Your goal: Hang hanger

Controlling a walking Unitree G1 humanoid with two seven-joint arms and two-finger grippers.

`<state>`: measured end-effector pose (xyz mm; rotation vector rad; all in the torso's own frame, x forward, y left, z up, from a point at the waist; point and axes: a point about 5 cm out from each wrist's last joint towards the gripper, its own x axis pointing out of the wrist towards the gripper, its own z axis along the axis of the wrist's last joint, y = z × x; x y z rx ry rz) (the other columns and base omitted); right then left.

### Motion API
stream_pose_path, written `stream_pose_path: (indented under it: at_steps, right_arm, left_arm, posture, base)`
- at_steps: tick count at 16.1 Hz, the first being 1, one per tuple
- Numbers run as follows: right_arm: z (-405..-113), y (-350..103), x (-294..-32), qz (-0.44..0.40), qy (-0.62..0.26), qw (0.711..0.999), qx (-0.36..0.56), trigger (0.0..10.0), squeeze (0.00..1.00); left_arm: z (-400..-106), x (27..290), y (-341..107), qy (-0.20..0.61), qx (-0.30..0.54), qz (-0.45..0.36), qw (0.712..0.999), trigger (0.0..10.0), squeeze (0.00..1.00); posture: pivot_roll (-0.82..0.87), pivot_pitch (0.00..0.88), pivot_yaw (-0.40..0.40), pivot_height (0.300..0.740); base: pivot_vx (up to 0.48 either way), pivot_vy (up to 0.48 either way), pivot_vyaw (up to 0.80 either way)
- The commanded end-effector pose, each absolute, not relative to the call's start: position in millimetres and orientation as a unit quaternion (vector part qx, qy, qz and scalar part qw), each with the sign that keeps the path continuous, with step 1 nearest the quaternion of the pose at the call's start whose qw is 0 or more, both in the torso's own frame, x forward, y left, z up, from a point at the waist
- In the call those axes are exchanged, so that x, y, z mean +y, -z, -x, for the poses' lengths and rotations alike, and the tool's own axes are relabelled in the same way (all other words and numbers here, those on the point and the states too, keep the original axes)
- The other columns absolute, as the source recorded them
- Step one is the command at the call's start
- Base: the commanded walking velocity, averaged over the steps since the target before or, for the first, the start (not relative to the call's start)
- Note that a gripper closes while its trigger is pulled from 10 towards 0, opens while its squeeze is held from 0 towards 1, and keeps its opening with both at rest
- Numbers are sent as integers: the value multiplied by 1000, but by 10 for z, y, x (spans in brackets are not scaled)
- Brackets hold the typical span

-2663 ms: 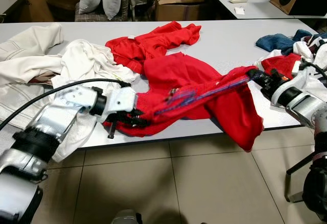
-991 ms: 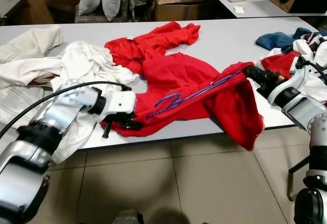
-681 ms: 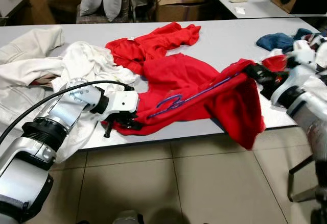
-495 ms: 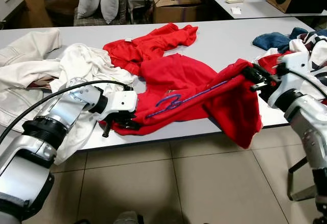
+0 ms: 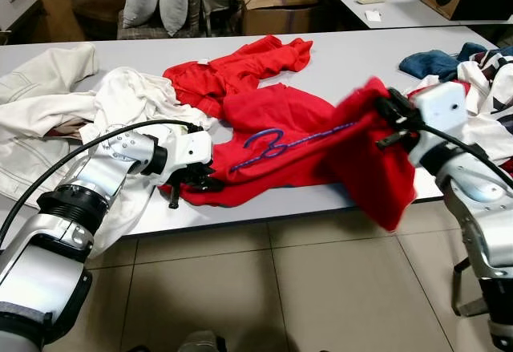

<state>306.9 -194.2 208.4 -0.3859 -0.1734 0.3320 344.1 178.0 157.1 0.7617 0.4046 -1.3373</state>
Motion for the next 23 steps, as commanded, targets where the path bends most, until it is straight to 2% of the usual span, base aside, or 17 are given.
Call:
stream_pose_path:
  at_steps: [1, 2, 4, 6, 8, 9, 11, 12, 13, 14, 15, 18, 19, 20, 23]
  right_arm:
    - [-3069, -2192, -1747, 206, -202, 950, -120, 0, 0]
    - [-3069, -2115, -1675, 222, -226, 943, -106, 0, 0]
    - [-3075, -2021, -1700, 217, -222, 947, -79, 0, 0]
    - [-3042, -1959, -1814, 156, -207, 965, -42, 0, 0]
    - [-3110, -2052, -2039, 98, -147, 983, -44, 0, 0]
    - [-3121, -2075, -2076, 88, -138, 985, -47, 0, 0]
    - [-3217, -2261, -2307, 18, -113, 992, -56, 0, 0]
    - [-3230, -2288, -2335, 5, -113, 992, -57, 0, 0]
    - [-3255, -2340, -2410, -18, -124, 991, -44, 1804, 0]
    - [-3259, -2345, -2421, -14, -142, 989, -33, 7255, 0]
    - [-3245, -2319, -2376, 0, -193, 981, -8, 10000, 0]
    - [-3232, -2389, -2215, -3, -259, 965, -28, 10000, 0]
    - [-3231, -2467, -2161, -12, -282, 958, -47, 10000, 361]
    - [-3221, -2523, -2127, -21, -311, 948, -58, 10000, 1000]
    - [-3133, -2596, -2077, -16, -389, 919, -60, 10000, 1000]
  left_arm:
    - [-3475, 1696, -1636, 604, 163, -348, 698, 0, 0]
    - [-3534, 1661, -1716, 591, 139, -340, 718, 0, 0]
    - [-3592, 1655, -1800, 567, 112, -326, 748, 0, 0]
    - [-3603, 1661, -1853, 557, 91, -293, 772, 0, 0]
    - [-3518, 1674, -1860, 595, 82, -298, 742, 0, 0]
    - [-3506, 1678, -1857, 601, 83, -300, 736, 0, 0]
    - [-3433, 1710, -1836, 630, 98, -330, 696, 0, 0]
    - [-3422, 1711, -1835, 635, 100, -332, 690, 0, 0]
    - [-3397, 1689, -1869, 651, 96, -320, 682, 0, 0]
    - [-3387, 1677, -1893, 658, 96, -316, 676, 0, 0]
    - [-3370, 1652, -1927, 672, 95, -315, 663, 0, 0]
    - [-3330, 1599, -1956, 695, 100, -323, 634, 0, 0]
    - [-3320, 1585, -1958, 701, 104, -327, 626, 0, 0]
    - [-3314, 1581, -1951, 704, 112, -332, 618, 0, 0]
    - [-3321, 1612, -1917, 698, 135, -349, 611, 0, 0]
  posture:
    - [51, 0, 4, 740]
    - [51, 0, 4, 740]
    - [53, 0, 4, 740]
    - [51, 0, 10, 740]
    - [49, 0, 15, 740]
    - [50, 0, 16, 740]
    - [53, 0, 18, 740]
    - [53, 0, 18, 740]
    - [59, 0, 16, 740]
    - [61, 0, 14, 740]
    - [63, 0, 12, 740]
    - [64, 0, 12, 740]
    - [64, 0, 13, 740]
    - [64, 0, 13, 740]
    - [64, 0, 11, 740]
  base:
    - [0, 0, 0]
    - [0, 0, 0]
    - [0, 0, 0]
    - [0, 0, 0]
    - [0, 0, 0]
    - [0, 0, 0]
    - [0, 0, 0]
    - [0, 0, 0]
    - [0, 0, 0]
    - [0, 0, 0]
    - [0, 0, 0]
    - [0, 0, 0]
    - [0, 0, 0]
    - [0, 0, 0]
    - [0, 0, 0]
